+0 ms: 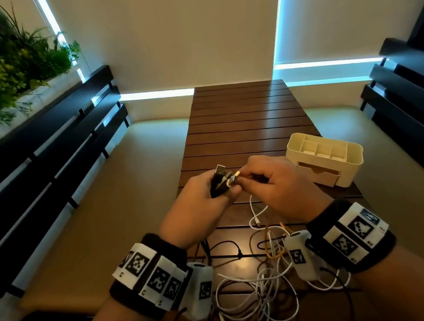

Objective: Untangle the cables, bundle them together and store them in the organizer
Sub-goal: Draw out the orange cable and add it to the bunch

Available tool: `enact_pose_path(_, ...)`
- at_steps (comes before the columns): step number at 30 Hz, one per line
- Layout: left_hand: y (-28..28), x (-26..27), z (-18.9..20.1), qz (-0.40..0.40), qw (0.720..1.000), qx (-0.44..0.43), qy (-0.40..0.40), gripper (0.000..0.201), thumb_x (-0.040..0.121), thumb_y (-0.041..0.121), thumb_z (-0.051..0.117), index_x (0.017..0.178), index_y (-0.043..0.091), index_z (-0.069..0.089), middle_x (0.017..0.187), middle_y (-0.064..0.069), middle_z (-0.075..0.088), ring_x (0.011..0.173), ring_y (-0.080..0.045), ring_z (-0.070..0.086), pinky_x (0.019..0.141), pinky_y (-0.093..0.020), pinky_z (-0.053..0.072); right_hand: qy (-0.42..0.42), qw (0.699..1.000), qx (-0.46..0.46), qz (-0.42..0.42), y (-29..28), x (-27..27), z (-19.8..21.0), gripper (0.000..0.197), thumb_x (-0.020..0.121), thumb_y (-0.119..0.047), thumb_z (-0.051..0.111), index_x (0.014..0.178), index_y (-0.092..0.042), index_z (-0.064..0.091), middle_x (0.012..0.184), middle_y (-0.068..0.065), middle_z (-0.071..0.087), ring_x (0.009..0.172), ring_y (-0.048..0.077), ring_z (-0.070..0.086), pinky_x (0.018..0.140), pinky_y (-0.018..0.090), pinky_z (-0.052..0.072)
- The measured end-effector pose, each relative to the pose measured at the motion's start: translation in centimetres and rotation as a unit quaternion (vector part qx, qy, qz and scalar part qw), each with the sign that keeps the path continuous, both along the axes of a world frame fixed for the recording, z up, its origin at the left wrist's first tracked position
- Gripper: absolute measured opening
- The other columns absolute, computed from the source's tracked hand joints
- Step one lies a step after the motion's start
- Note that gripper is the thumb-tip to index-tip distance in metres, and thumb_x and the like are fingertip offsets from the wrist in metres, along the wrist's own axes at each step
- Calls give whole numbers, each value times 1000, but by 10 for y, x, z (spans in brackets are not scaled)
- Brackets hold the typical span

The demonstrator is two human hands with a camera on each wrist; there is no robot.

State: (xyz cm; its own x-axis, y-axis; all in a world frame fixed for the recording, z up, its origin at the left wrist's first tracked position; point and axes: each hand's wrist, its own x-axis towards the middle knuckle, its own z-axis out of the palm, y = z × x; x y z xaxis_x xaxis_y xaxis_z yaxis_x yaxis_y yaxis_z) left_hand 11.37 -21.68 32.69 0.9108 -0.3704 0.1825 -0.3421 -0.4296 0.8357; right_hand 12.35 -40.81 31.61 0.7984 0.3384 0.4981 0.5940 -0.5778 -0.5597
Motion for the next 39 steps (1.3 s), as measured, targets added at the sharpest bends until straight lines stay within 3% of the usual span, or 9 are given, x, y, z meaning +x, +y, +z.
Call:
enact_pose_path(4,7,0,7,12,1000,-6,-24,13,93,25,66,88,13,66,65,9,55,56,-2,46,58,-21,40,10,1000,16,3,-3,-2,0,8,94,-20,66,98,-20,72,78,-13,62,72,9,58,63,12,42)
enact_pose_path(10,33,2,27,118,963,-237,46,15,96,23,59,81,21,59,50,8,41,41,-7,36,44,-23,34,228,961,149,-47,-9,-9,-31,14,96,-25,62,83,-20,67,57,-14,55,54,3,52,58,20,47)
enact_pose_path(16,45,15,-13,143,982,-43,119,12,95,25,63,89,14,65,54,10,42,51,-15,37,58,-32,35,200,947,241,-66,-14,-5,-15,17,99,-26,55,94,-18,69,56,-14,50,52,4,42,51,16,37)
enact_pose_path(20,43,15,-17,167,977,-108,83,12,96,27,63,86,20,62,55,11,42,51,-15,37,62,-39,36,140,980,102,-98,-11,0,-6,14,99,-28,57,90,-25,68,68,-7,57,59,0,47,52,8,38)
enact_pose_path(24,23,7,-6,106,984,-129,55,18,97,22,61,109,10,65,47,18,48,44,-1,40,56,-29,35,122,992,7,-20,5,0,-16,10,96,-27,60,89,-30,65,75,-9,59,67,5,54,59,13,42)
enact_pose_path(31,14,4,-2,18,996,-34,81,21,98,27,59,83,12,56,53,12,43,47,-5,38,54,-32,35,45,999,11,0,7,4,-4,7,94,-28,63,94,-24,69,81,-13,62,75,9,59,65,13,44)
enact_pose_path(34,15,1,6,44,987,-124,91,15,99,23,57,90,10,57,52,11,38,42,-7,34,45,-25,34,77,996,48,-9,3,5,-11,10,95,-32,61,90,-28,68,73,-5,63,65,12,57,58,19,45)
enact_pose_path(37,26,2,15,56,935,-311,159,14,100,21,54,97,7,52,54,6,31,42,-9,26,40,-21,28,127,987,84,-44,2,2,-29,17,97,-35,56,85,-29,67,68,0,61,59,12,52,55,14,42)
enact_pose_path(39,35,4,14,71,929,-324,164,13,100,21,53,101,8,53,56,5,30,45,-11,25,42,-22,27,161,980,103,-62,0,1,-36,19,98,-36,54,87,-28,68,65,-3,59,56,13,50,53,15,41)
